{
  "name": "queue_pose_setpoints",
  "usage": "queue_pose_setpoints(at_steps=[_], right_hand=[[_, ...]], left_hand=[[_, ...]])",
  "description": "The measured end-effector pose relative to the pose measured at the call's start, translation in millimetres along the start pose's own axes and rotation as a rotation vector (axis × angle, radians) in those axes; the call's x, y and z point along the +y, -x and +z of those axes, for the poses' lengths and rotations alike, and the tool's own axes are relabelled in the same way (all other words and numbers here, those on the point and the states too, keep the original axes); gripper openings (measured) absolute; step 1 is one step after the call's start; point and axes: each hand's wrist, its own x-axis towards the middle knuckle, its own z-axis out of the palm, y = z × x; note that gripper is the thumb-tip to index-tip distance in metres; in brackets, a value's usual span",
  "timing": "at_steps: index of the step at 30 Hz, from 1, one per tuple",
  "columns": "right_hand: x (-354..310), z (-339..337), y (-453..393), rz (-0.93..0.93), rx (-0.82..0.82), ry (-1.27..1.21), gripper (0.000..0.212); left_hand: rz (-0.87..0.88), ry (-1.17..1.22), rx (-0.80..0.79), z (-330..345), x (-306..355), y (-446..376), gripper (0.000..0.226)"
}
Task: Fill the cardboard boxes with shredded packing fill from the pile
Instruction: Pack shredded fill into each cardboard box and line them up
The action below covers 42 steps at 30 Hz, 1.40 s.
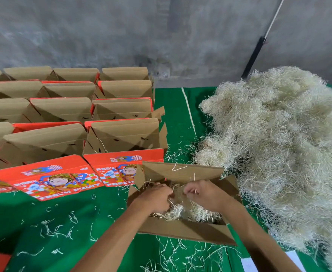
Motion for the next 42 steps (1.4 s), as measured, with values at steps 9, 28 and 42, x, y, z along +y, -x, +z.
queue_pose_setpoints(at_steps=[9, 28, 42], right_hand=[[33, 62, -58, 0.129, -0.391, 0.547, 0.033], [51, 74, -72, -0.148, -0.105, 0.752, 0.032], [40, 107, -68, 0.166, -0.400, 1.176, 0.042]], left_hand=[[-0.148, -0.370, -0.350, 38, -6, -43, 0.040], [-0.068, -0.494, -0.261, 66, -3, -56, 0.033], [-0.270, -0.643, -0.469, 71, -18, -52, 0.039]])
